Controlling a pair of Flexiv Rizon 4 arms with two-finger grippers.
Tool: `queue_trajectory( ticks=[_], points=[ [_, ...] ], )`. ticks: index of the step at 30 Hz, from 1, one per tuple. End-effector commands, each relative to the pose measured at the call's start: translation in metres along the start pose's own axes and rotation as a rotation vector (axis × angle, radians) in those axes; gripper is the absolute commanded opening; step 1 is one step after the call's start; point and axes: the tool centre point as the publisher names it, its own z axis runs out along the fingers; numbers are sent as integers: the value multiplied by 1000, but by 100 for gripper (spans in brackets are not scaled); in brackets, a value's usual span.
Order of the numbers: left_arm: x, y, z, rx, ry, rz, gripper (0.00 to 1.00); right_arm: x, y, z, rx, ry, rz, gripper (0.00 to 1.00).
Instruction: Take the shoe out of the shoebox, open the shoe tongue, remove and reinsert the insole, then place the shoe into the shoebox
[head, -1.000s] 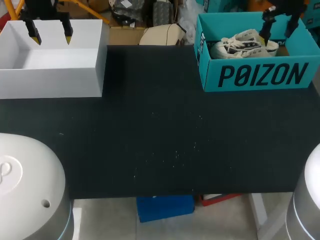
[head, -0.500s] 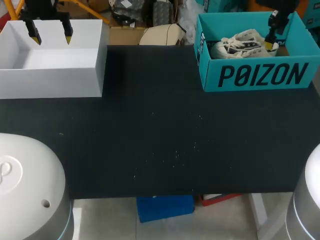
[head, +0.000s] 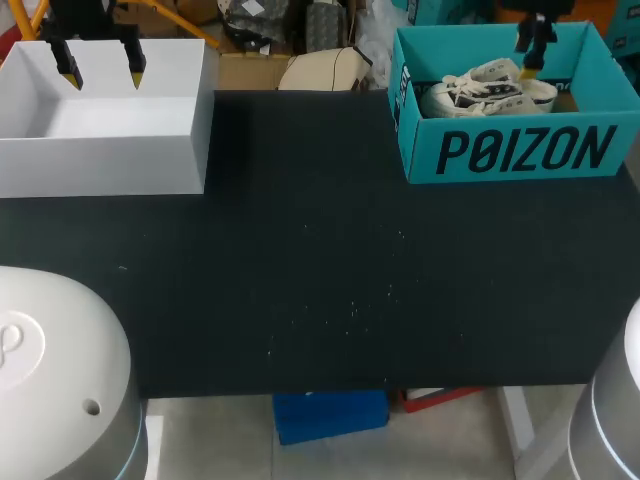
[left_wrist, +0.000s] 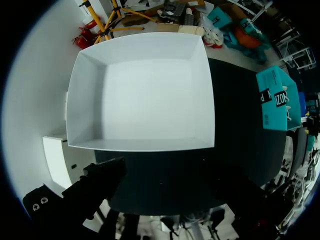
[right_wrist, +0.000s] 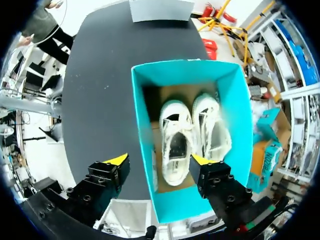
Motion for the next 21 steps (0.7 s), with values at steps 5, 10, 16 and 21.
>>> queue_trajectory(
  ticks=[5, 10, 16, 21],
  points=[
    [1, 0, -1, -2, -3, -2, 100, -44, -19, 44, -39, 68, -72, 53],
    [1, 0, -1, -2, -3, -2, 100, -62, -25, 70, -49, 82, -101, 62],
    [1, 0, -1, -2, -3, -2, 100, -81, -34, 100, -30, 92, -112, 48],
    [1, 0, -1, -2, -3, -2, 100, -91, -41, 121, -7, 79, -101, 42]
  ],
)
